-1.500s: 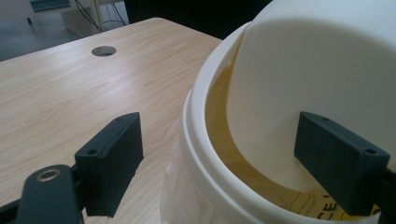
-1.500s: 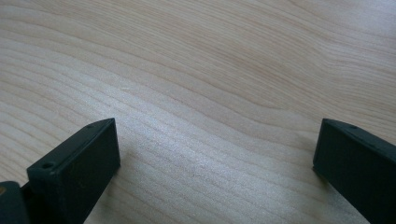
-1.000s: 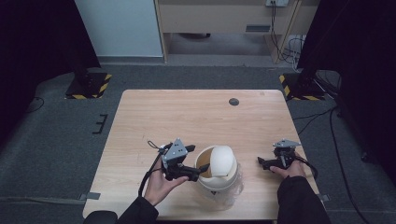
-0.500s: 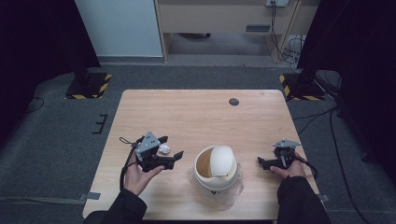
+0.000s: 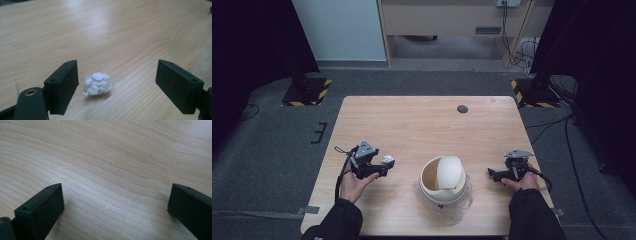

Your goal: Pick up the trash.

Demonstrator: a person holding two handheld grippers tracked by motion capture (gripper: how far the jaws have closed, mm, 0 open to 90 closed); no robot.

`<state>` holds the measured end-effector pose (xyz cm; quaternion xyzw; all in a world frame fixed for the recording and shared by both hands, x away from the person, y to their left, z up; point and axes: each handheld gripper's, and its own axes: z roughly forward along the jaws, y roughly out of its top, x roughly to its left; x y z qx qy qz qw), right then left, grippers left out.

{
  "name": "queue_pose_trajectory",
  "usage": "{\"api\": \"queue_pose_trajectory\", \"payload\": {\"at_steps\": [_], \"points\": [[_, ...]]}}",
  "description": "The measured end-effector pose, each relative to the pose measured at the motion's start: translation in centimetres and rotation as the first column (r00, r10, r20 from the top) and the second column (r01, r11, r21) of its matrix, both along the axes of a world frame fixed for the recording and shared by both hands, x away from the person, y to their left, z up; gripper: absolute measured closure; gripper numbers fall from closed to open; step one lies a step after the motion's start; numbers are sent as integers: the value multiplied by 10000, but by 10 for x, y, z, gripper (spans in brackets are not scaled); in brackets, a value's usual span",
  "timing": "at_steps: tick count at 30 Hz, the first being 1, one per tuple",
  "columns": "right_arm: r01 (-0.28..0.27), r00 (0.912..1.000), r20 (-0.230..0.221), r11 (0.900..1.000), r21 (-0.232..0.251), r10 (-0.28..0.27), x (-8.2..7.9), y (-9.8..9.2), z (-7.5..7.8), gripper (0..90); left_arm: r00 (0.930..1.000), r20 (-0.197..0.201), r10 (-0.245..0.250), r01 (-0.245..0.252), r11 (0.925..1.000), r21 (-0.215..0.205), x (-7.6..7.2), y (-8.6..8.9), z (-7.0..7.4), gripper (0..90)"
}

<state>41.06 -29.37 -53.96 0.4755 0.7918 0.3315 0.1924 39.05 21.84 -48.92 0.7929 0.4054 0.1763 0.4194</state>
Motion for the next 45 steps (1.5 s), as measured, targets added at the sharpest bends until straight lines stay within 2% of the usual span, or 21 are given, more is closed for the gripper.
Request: {"api": "queue_pose_trajectory", "payload": {"at_steps": [7, 14, 19, 31, 38, 45], "points": [[1, 10000, -2, 10000, -3, -1, 0, 0, 0, 7, 9990, -451, -14, 48, 9970, 769, 13, -3, -15, 199], [1, 10000, -2, 10000, -1, -1, 0, 0, 0, 7, 9974, -715, -63, 140, 9941, 1074, 22, -3, -25, 216], [2, 10000, -1, 10000, 0, -2, 0, 0, 0, 7, 9959, -900, -128, 223, 9942, 1055, 26, -4, -30, 233], [1, 10000, -1, 10000, -2, -1, 0, 0, 0, 7, 9934, -1131, -176, 344, 9883, 1488, 31, -8, -34, 339], [2, 10000, -2, 10000, -1, -2, 0, 0, 0, 7, 9934, -1139, -130, 316, 9861, 1634, 32, -12, -36, 425], [0, 10000, -2, 10000, -2, 0, 0, 0, 0, 7, 9931, -1176, -8, 196, 9872, 1583, 31, -13, -35, 541]]}}
